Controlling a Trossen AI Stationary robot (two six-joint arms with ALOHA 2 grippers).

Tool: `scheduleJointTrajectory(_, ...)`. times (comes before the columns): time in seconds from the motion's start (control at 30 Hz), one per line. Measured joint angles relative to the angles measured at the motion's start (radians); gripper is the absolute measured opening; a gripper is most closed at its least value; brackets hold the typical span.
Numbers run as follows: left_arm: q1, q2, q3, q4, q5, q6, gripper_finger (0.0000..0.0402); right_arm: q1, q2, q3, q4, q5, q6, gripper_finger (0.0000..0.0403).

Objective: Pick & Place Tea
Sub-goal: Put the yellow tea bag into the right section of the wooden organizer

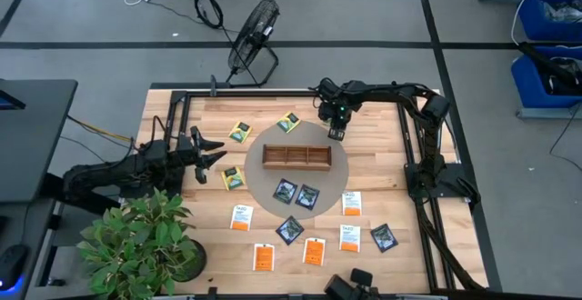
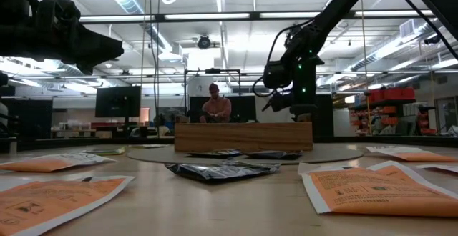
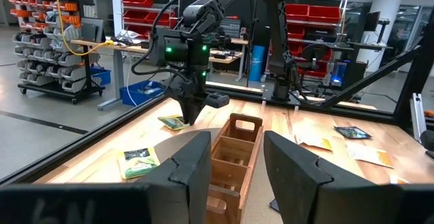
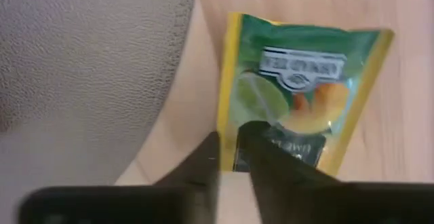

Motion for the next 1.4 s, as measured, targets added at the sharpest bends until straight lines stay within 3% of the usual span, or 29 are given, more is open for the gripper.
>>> scheduleJointTrajectory(0.1, 0.0, 0.0, 0.0, 0.0, 0.0, -0.001, 0.0142, -0.002, 0.0, 0.001, 0.015, -0.005, -0.002, 0.0008)
scheduleJointTrajectory(0.43, 0.0, 0.0, 0.0, 0.0, 0.0, -0.003, 0.0142, 0.033, -0.05, -0.005, 0.006, 0.082, -0.03, 0.0002)
scheduleJointTrajectory(0.97, 0.0, 0.0, -0.001, 0.012, -0.001, 0.011, 0.0142, 0.07, -0.28, -0.002, -0.015, 0.06, -0.038, 0.0)
scheduleJointTrajectory(1.07, 0.0, 0.0, -0.003, 0.027, -0.002, 0.102, 0.0142, 0.086, -0.329, -0.002, 0.001, 0.018, -0.045, 0.0)
scheduleJointTrajectory(1.4, 0.0, 0.0, -0.003, 0.207, 0.011, 0.687, 0.0142, 0.168, -0.402, -0.001, 0.04, -0.071, -0.038, 0.0)
